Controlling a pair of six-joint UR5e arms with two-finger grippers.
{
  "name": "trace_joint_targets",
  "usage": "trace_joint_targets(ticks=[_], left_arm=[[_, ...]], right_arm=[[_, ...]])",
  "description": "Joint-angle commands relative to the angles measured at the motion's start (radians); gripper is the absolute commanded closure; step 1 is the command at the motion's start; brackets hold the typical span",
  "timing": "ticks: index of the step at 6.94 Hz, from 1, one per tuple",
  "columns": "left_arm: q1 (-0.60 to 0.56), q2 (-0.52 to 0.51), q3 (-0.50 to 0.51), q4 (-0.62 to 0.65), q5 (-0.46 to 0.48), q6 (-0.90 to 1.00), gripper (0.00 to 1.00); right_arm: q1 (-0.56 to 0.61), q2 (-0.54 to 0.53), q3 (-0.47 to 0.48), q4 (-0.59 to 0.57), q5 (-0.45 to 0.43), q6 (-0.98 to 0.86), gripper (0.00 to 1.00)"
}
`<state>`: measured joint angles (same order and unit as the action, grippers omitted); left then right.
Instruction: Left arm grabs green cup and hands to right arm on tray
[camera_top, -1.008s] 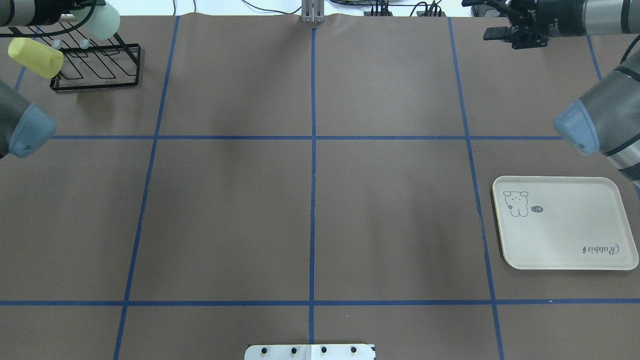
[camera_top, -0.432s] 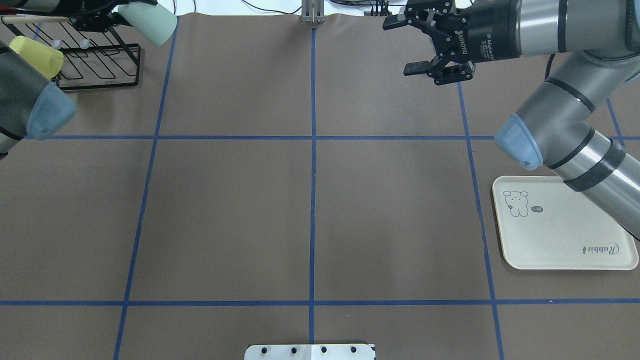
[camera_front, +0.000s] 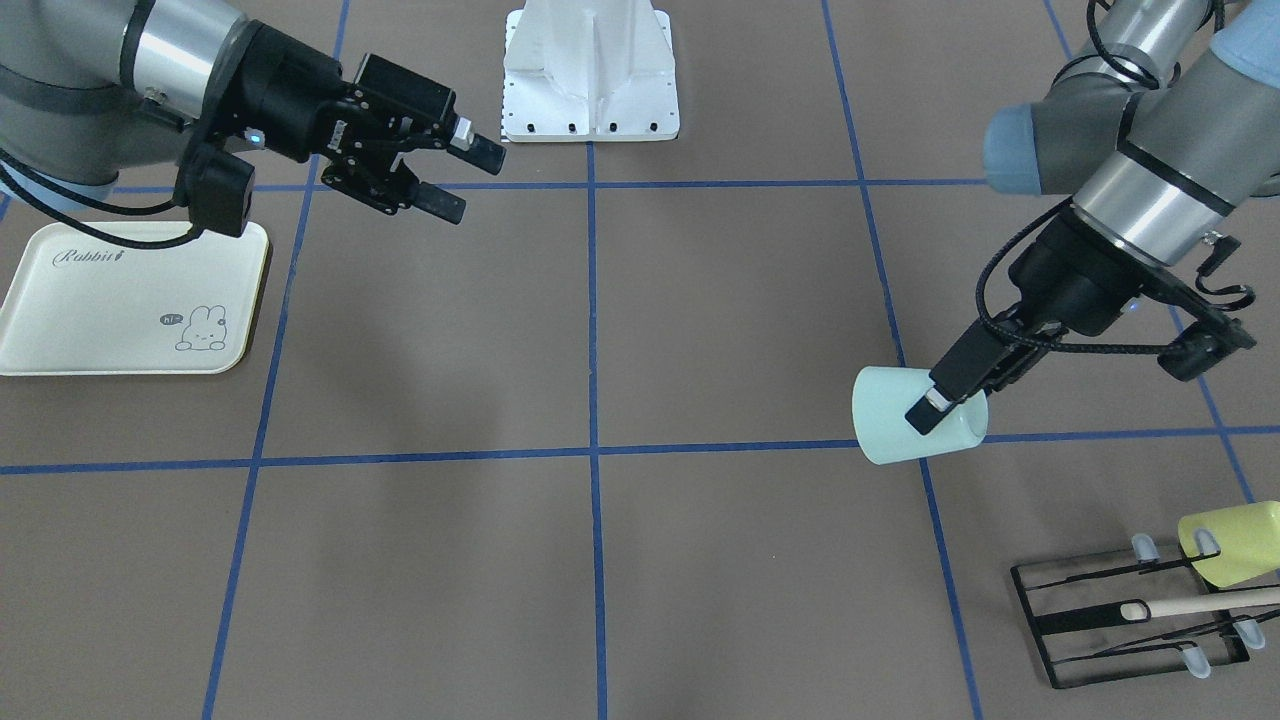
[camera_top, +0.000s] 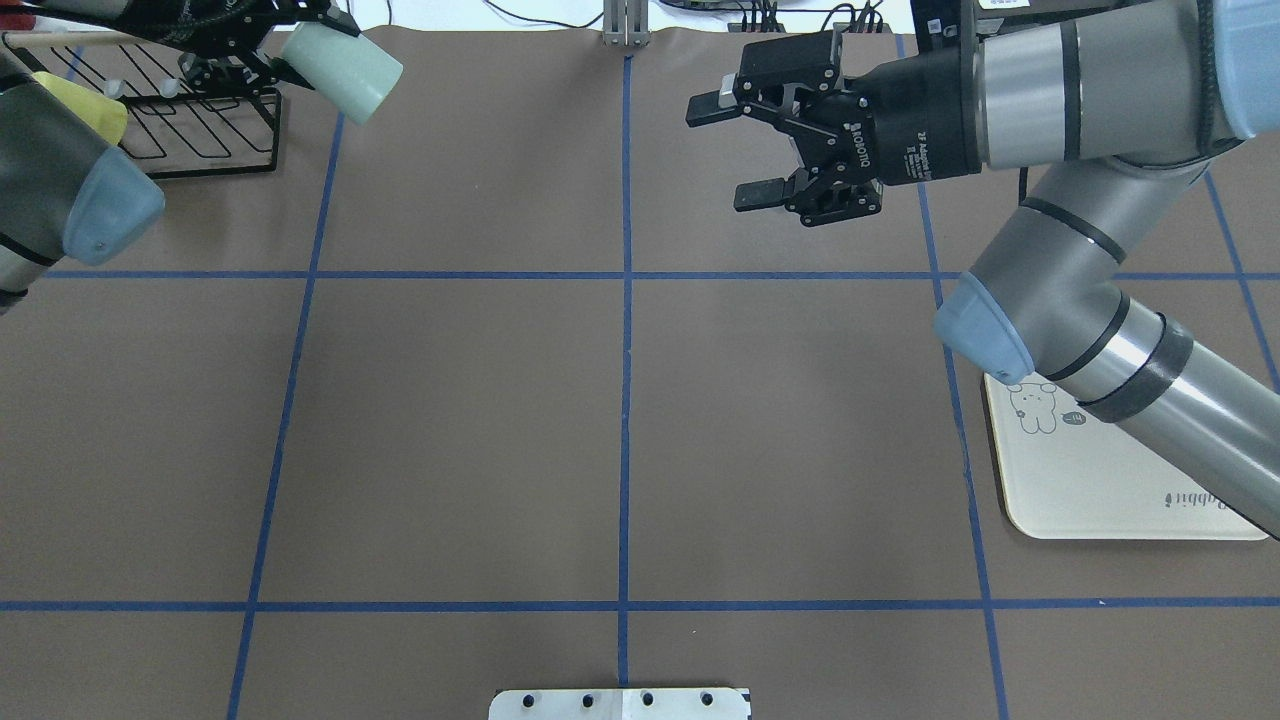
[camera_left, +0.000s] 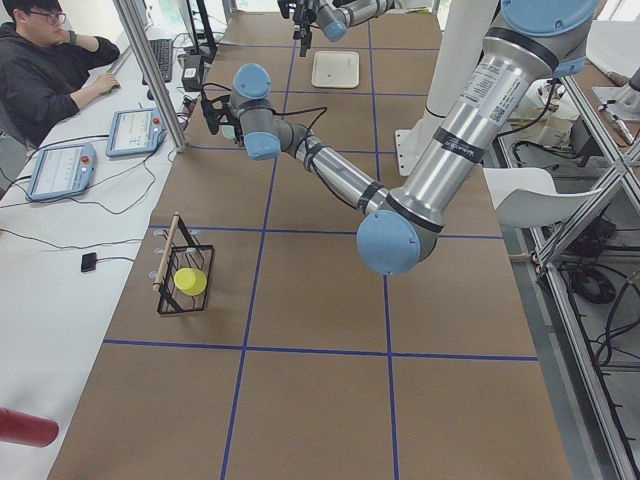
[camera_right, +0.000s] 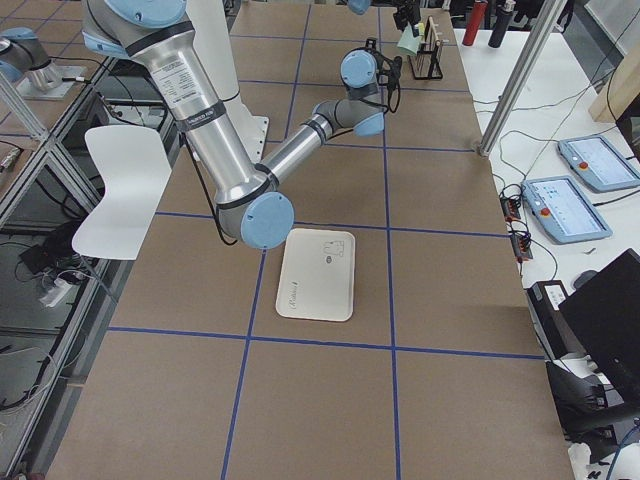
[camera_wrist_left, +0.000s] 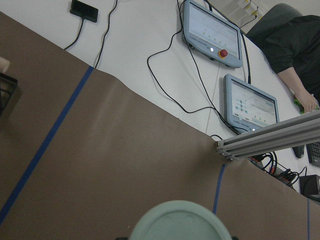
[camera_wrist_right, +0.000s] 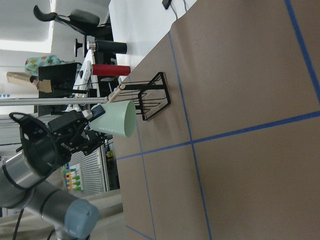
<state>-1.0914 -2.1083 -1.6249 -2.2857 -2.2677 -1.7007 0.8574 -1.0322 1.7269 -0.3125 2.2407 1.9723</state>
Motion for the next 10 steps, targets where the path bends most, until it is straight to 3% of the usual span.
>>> trace_joint_targets(ticks=[1, 2, 4, 6, 7, 9, 10], left_arm=[[0.001, -0.013, -0.036, -0.082, -0.079, -0.171, 0.74], [0.001, -0.013, -0.035, -0.159, -0.082, -0.289, 0.74], [-0.005, -0.015, -0.044, -0.193, -0.197, -0.341, 0.74], [-0.007, -0.007, -0.059, -0.370, -0.193, -0.449, 0.74], [-0.012, 0.005, -0.059, -0.490, -0.175, -0.500, 0.74], [-0.009, 0.100, -0.058, -0.794, -0.010, -0.659, 0.74], [-0.007, 0.129, -0.049, -0.905, 0.005, -0.710, 0.74]], right_arm=[[-0.050, 0.004, 0.000, 0.069, -0.021, -0.065, 0.02], [-0.061, 0.004, -0.001, 0.064, -0.021, -0.107, 0.02], [-0.061, 0.006, -0.001, 0.061, -0.023, -0.119, 0.02], [-0.078, 0.004, 0.002, 0.061, -0.054, -0.121, 0.02], [-0.078, 0.006, 0.002, 0.066, -0.058, -0.124, 0.02], [-0.078, 0.006, 0.002, 0.067, -0.061, -0.144, 0.02], [-0.078, 0.006, 0.002, 0.067, -0.061, -0.144, 0.02]])
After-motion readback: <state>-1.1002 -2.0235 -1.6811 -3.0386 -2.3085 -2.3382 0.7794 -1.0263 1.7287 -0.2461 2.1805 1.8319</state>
